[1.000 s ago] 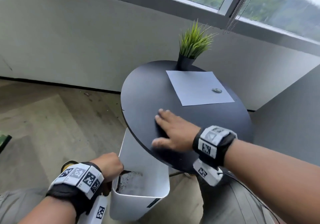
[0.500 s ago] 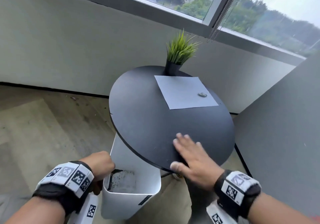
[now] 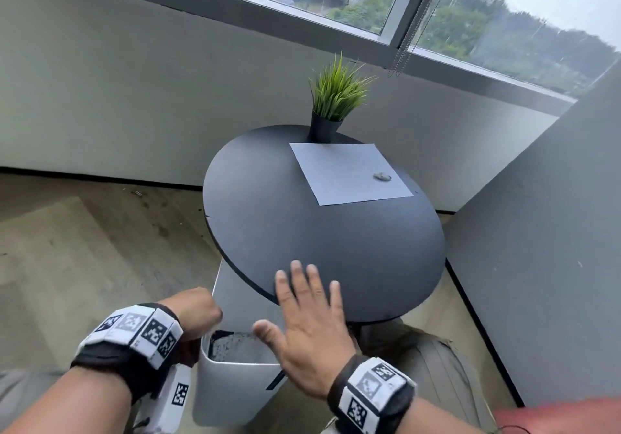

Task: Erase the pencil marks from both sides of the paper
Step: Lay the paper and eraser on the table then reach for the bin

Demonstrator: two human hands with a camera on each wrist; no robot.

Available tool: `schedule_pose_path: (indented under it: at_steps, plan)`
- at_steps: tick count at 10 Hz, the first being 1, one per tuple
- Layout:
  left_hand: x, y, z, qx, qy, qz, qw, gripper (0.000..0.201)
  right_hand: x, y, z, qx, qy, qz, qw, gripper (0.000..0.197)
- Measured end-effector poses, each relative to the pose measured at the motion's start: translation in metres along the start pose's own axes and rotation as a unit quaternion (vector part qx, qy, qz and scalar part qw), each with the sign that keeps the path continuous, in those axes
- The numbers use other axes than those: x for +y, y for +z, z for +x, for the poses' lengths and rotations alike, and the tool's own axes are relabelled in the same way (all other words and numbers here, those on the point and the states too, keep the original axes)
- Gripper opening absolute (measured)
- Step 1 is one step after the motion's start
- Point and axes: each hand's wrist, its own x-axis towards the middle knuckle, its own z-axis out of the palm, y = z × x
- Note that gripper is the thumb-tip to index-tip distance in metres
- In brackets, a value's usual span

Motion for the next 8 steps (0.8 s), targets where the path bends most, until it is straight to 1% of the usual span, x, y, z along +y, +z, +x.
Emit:
schedule_pose_path:
  at_steps: [1,2,3,4,5,6,7,8]
  plan:
    - [-0.001,-0.003,-0.005,0.005,-0.001,0.008,1.000,0.031,0.004,-0.012,0.001,0.044,-0.103,0.184,0.977,0.088]
    - [-0.004,0.000,-0.006,0.010,0.004,0.024,1.000,0.030,0.070,-0.028,0.006,0.164,0.069,0.193,0.965,0.087]
    - [-0.006,0.000,-0.007,0.023,0.015,0.025,0.999,0.030,0.105,-0.024,-0.005,0.094,0.280,0.052,0.954,0.093]
    - [-0.004,-0.001,-0.006,0.034,-0.011,-0.024,0.999,0.031,0.056,0.001,-0.014,0.056,0.177,-0.021,0.982,0.096]
    - [-0.001,-0.004,-0.009,0.032,-0.052,-0.114,0.992,0.032,0.002,0.011,-0.020,0.031,-0.024,0.023,0.999,0.093]
    - [0.000,-0.006,-0.011,0.016,-0.098,-0.206,0.973,0.033,0.020,-0.006,-0.010,0.106,-0.098,0.225,0.964,0.080]
    - [-0.002,0.000,-0.008,0.038,-0.122,-0.221,0.967,0.035,0.071,-0.027,0.004,0.159,0.184,0.149,0.959,0.072]
    - [-0.003,0.002,-0.007,0.041,-0.152,-0.286,0.945,0.035,0.057,-0.014,0.022,0.069,0.247,0.050,0.965,0.078]
